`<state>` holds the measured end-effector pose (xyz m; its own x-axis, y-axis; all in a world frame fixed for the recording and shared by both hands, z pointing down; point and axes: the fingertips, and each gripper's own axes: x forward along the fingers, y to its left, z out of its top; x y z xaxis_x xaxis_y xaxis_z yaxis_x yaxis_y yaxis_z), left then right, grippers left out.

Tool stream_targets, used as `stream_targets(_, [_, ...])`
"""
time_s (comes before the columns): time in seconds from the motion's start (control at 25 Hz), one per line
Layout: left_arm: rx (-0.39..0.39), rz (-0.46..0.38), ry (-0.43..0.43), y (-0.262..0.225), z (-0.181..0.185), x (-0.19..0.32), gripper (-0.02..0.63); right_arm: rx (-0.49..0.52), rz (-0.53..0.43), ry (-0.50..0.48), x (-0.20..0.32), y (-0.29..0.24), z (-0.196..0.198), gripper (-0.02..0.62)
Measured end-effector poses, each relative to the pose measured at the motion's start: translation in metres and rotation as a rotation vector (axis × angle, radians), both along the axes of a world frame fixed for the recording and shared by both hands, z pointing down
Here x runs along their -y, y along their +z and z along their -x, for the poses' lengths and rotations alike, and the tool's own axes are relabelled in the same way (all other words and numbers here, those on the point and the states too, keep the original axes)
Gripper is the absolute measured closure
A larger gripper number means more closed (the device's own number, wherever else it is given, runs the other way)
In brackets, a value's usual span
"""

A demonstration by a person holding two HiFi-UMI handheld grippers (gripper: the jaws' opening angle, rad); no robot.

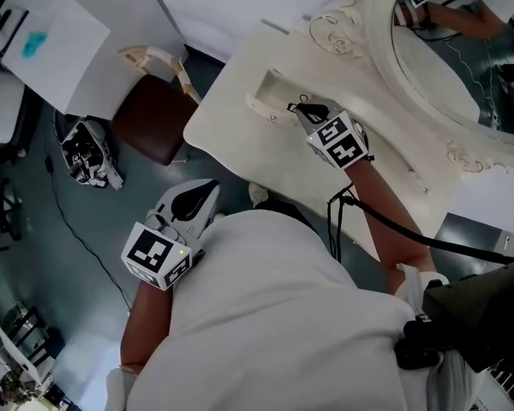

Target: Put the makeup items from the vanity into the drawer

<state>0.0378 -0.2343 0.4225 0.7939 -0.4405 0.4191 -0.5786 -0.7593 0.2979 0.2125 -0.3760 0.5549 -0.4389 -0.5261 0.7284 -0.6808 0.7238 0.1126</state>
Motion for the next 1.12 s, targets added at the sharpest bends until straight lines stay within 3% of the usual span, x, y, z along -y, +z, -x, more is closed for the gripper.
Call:
stream_targets(0.4, [0.016,0.01,-0.109,0.0,0.028,0.014,0.604,-0.009,0.08,-0.078,0.043,0.033,0.034,0.581])
stream_targets(1.12, [0.038,0.031,-0.16,0.004,0.039,0.023,0.604,-0.076,0.218,-0.101,0.065,0.083,0.046,0.58])
